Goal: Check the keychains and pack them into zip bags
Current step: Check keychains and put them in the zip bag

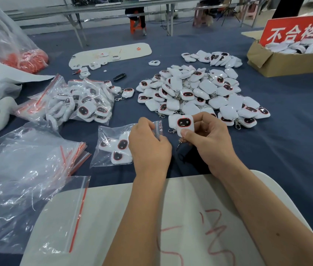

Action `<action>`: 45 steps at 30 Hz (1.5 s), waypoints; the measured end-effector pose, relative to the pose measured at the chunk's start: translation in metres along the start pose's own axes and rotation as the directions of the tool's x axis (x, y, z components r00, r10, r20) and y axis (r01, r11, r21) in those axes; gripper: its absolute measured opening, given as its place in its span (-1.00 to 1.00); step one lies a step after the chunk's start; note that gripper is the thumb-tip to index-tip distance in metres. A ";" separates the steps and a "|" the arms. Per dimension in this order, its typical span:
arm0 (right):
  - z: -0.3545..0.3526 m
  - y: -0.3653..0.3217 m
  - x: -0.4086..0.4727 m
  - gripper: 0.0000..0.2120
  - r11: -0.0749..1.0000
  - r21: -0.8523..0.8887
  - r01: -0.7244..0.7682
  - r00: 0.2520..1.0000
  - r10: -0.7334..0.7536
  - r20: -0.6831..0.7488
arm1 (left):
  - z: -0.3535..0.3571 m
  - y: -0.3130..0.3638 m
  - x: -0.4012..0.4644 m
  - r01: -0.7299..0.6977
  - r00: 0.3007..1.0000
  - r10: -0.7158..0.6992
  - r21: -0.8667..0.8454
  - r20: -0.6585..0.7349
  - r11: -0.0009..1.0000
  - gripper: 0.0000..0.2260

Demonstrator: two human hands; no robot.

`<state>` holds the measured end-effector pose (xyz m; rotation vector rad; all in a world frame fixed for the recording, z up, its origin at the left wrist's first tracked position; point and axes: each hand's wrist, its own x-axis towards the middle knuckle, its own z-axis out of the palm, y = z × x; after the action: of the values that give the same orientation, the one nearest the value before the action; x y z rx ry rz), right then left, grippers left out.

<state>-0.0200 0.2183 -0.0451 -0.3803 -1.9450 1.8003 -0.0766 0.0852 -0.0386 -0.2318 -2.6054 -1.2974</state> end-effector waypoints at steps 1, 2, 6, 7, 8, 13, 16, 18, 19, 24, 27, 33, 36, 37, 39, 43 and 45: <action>0.000 0.000 0.000 -0.86 1.000 -0.003 -0.003 1.000 0.003 0.003 | -0.001 0.001 0.000 0.005 1.000 -0.005 0.008 -0.001 1.000 -0.80; 0.000 -0.001 0.000 -0.86 1.000 -0.007 -0.004 1.000 0.004 0.006 | -0.001 0.002 0.000 0.009 1.000 -0.009 0.015 0.000 1.000 -0.80; 0.000 -0.002 -0.001 -0.84 1.000 0.017 0.001 1.000 -0.001 -0.002 | -0.003 0.003 0.000 0.032 0.999 -0.034 0.062 0.024 0.998 -0.70; 0.000 -0.002 -0.001 -0.84 1.000 0.010 0.000 1.000 0.000 -0.001 | -0.003 0.003 0.000 0.033 0.999 -0.035 0.090 0.025 0.995 -0.71; 0.000 -0.001 -0.001 -0.84 1.000 -0.005 0.001 1.000 -0.001 0.005 | -0.003 0.003 0.000 0.034 0.999 -0.037 0.109 0.023 0.993 -0.75; 0.000 0.000 0.000 -0.80 1.000 -0.011 -0.001 1.000 0.001 -0.004 | -0.007 0.004 0.002 0.028 1.000 -0.029 0.148 0.007 0.989 -0.94; 0.001 0.002 0.000 -0.71 0.997 -0.070 -0.031 0.999 0.030 -0.011 | -0.013 0.006 0.004 0.007 1.000 -0.002 0.177 -0.028 0.984 -0.94; 0.002 0.002 -0.001 -0.72 0.996 -0.088 -0.015 1.000 0.014 -0.009 | -0.016 0.007 0.006 -0.032 0.999 0.038 0.153 -0.033 0.988 -0.89; 0.003 0.002 -0.001 -0.75 0.994 -0.106 0.011 1.000 -0.011 0.003 | -0.018 0.006 0.007 -0.055 0.998 0.058 0.120 -0.023 0.991 -0.87; 0.006 0.000 -0.005 -0.83 0.985 -0.143 0.099 0.987 -0.078 0.142 | -0.020 0.004 0.007 -0.134 0.991 0.135 -0.064 0.016 0.989 -0.83; 0.008 0.000 -0.008 -0.79 0.986 -0.123 0.116 0.974 -0.088 0.208 | -0.019 0.004 0.005 -0.201 0.980 0.201 -0.079 -0.006 0.976 -0.81; 0.005 0.000 -0.005 -0.80 0.983 -0.128 0.130 0.984 -0.143 -0.102 | -0.015 0.001 0.007 -0.150 0.987 0.153 -0.059 0.041 0.987 -0.81; 0.002 -0.005 -0.008 -0.79 0.988 -0.059 0.140 0.982 -0.147 -0.121 | -0.015 -0.005 0.011 -0.102 0.988 0.109 -0.061 0.111 0.993 -0.85; 0.003 -0.006 -0.009 -0.80 0.986 -0.077 0.151 0.983 -0.158 -0.091 | -0.016 -0.005 0.012 -0.100 0.987 0.109 -0.080 0.117 0.992 -0.86; 0.007 -0.006 -0.011 -0.80 0.976 -0.149 0.160 0.986 -0.164 -0.016 | -0.018 -0.005 0.013 -0.093 0.987 0.109 -0.135 0.119 0.987 -0.87; 0.007 -0.004 -0.009 -0.79 0.955 -0.264 0.136 0.991 -0.126 0.053 | -0.018 -0.002 0.010 -0.176 0.980 0.186 -0.125 0.075 0.976 -0.84; 0.008 -0.003 -0.009 -0.83 0.921 -0.353 0.163 0.987 -0.149 0.067 | -0.017 0.001 0.008 -0.239 0.969 0.244 -0.112 0.036 0.964 -0.86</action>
<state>-0.0161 0.2063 -0.0438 -0.2968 -2.2652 1.3621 -0.0815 0.0729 -0.0256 -0.5882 -2.4541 -1.3587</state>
